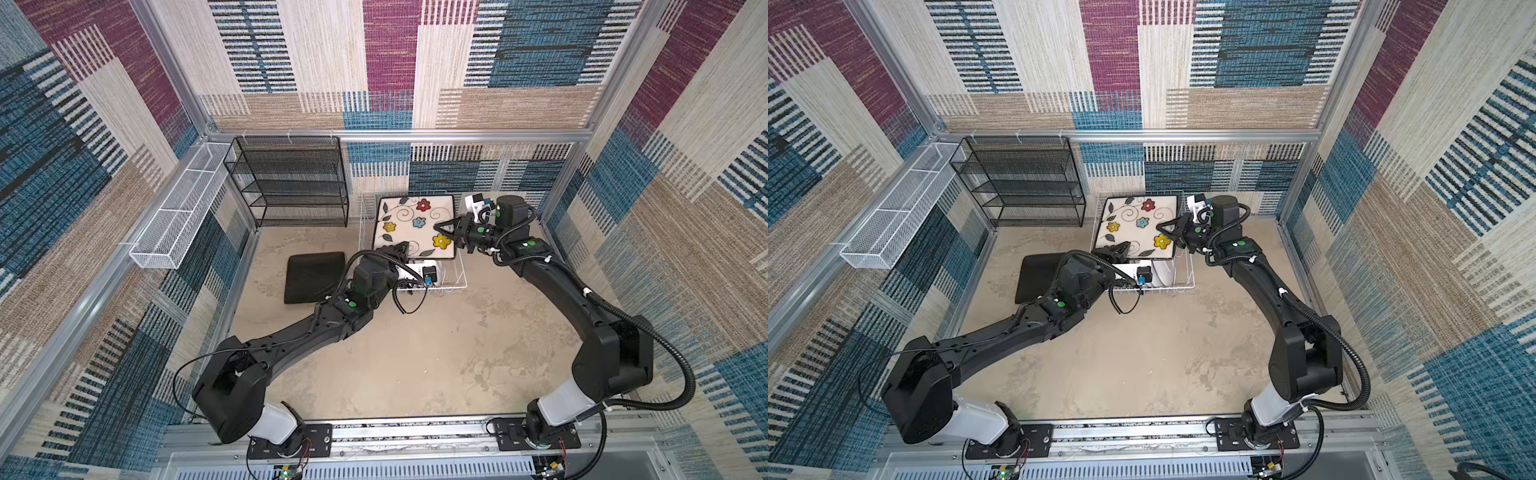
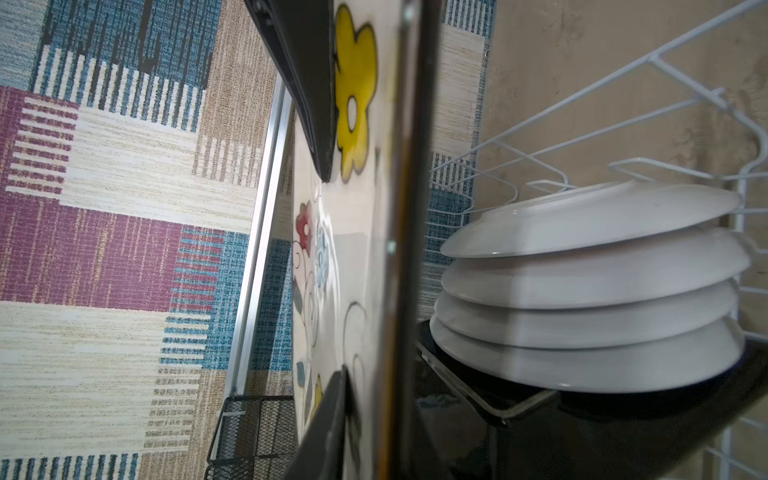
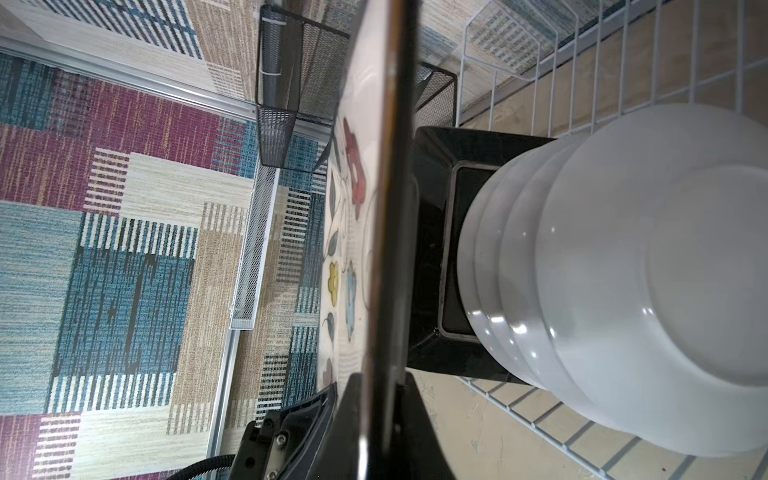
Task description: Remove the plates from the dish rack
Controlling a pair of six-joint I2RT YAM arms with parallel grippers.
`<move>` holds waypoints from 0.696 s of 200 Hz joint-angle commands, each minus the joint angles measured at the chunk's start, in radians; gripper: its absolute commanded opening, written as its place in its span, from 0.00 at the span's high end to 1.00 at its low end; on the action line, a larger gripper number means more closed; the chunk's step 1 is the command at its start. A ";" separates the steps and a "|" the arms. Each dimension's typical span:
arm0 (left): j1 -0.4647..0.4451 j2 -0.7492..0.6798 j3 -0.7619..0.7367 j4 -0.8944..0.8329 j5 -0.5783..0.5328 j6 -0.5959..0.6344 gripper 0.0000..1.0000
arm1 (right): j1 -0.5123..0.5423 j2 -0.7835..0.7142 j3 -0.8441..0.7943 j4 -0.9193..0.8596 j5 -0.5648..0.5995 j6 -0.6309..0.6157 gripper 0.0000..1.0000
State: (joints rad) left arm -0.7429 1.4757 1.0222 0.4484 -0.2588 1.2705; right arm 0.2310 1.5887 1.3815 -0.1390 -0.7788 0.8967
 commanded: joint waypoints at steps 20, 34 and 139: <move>0.004 -0.017 0.002 0.199 -0.057 -0.110 0.54 | -0.046 -0.025 0.008 0.153 -0.110 -0.024 1.00; 0.005 -0.021 -0.003 0.194 -0.061 -0.130 0.47 | -0.051 -0.025 0.011 0.168 -0.117 -0.009 1.00; 0.004 -0.130 -0.031 -0.048 -0.038 -0.355 0.01 | -0.131 -0.128 -0.115 0.363 0.005 0.116 1.00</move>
State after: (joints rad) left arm -0.7399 1.3777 0.9958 0.4496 -0.3073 1.0382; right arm 0.1089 1.4918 1.2751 0.0193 -0.7975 0.9649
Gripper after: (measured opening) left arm 0.989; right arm 0.143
